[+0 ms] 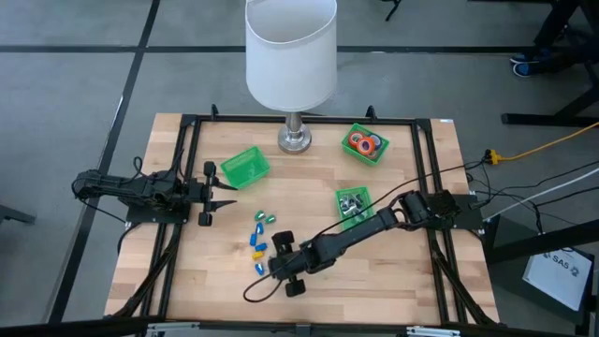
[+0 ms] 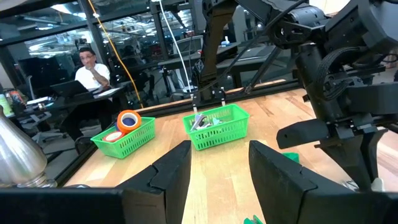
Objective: Pick and place Stapler, Stapler remover, tape
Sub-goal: Put the gray staple remover into the bottom right green bin
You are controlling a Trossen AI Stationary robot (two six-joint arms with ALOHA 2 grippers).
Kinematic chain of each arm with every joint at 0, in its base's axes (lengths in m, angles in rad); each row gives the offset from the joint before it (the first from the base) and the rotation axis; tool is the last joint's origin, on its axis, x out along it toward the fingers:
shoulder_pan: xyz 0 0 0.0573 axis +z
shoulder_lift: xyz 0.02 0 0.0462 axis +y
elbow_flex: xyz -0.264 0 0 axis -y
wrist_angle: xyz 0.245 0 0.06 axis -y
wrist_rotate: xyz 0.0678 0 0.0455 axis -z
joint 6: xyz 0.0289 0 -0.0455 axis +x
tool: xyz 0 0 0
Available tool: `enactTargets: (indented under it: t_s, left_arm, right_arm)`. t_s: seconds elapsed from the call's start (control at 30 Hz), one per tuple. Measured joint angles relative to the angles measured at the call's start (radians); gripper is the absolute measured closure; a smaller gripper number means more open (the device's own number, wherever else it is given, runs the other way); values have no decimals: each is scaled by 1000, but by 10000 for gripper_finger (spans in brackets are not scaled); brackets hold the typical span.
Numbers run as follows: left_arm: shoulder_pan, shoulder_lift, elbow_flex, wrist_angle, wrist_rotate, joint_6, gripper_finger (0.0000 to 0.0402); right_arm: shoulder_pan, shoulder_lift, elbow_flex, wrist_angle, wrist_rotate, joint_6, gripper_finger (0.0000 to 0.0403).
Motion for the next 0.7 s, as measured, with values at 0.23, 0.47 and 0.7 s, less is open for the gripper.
enactTargets:
  t_s: [0.23,0.47,0.7]
  left_arm:
    - [0,0,0,0,0,0,245]
    - [0,0,0,0,0,0,245]
    - [0,0,0,0,0,0,245]
  right_arm:
    - [3,-57,-6,-73,-74,-45,396]
    - [-2,-158,-4,-154,-70,-122,399]
    - [-5,-265,-3,-342,-62,-158,401]
